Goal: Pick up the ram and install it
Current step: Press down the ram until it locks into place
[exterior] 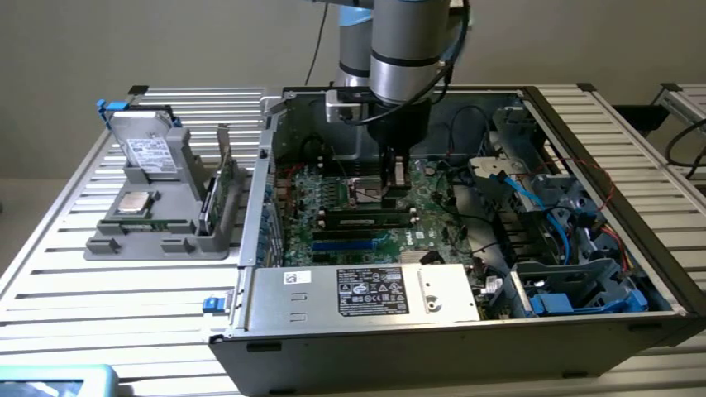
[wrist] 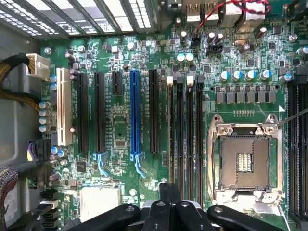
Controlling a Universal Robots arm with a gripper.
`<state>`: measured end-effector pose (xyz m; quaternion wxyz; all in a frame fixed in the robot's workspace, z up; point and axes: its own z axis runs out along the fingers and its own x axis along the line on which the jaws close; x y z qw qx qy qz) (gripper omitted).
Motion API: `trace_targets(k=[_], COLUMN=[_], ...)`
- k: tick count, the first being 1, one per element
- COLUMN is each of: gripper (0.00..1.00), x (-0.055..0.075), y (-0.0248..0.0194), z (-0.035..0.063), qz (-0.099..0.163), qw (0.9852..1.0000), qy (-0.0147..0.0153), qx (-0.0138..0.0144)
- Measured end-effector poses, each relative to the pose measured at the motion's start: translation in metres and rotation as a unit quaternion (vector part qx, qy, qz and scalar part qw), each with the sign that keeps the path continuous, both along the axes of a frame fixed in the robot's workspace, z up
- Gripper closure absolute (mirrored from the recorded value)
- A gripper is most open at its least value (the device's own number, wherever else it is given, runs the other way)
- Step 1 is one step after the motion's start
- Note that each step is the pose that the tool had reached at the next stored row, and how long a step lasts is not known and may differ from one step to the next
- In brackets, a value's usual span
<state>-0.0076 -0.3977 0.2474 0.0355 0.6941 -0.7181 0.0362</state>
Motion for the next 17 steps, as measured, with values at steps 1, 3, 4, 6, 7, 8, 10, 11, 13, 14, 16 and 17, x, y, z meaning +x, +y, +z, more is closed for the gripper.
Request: trace_targets(k=[1,3,4,6,7,8,10,11,13,14,16,17], gripper=[0.89,0.89,0.89,0.89,0.89,0.89,0.89,0.89,0.89,0.89,0.89,0.89], x=[-0.002,-0.008,-0.011,-0.018,-0.021,-0.025,-0.034,-0.039,-0.048,-0.053,-0.06,-0.063], y=[0.0,0.0,0.0,0.0,0.0,0.0,0.0,0.0,0.0,0.0,0.0,0.0], z=[0.0013,0.0028,0.0031,0.0033,0.0033,0.0034,0.0034,0.0033,0.0032,0.0028,0.0011,-0.0003], qz=[0.0,0.0,0.0,0.0,0.0,0.0,0.0,0.0,0.0,0.0,0.0,0.0], qw=[1.0,1.0,1.0,1.0,1.0,1.0,1.0,1.0,1.0,1.0,1.0,1.0], qy=[0.0,0.0,0.0,0.0,0.0,0.0,0.0,0.0,0.0,0.0,0.0,0.0], qx=[0.0001,0.0004,0.0005,0.0006,0.0006,0.0005,0.0005,0.0006,0.0006,0.0006,0.0007,0.0007])
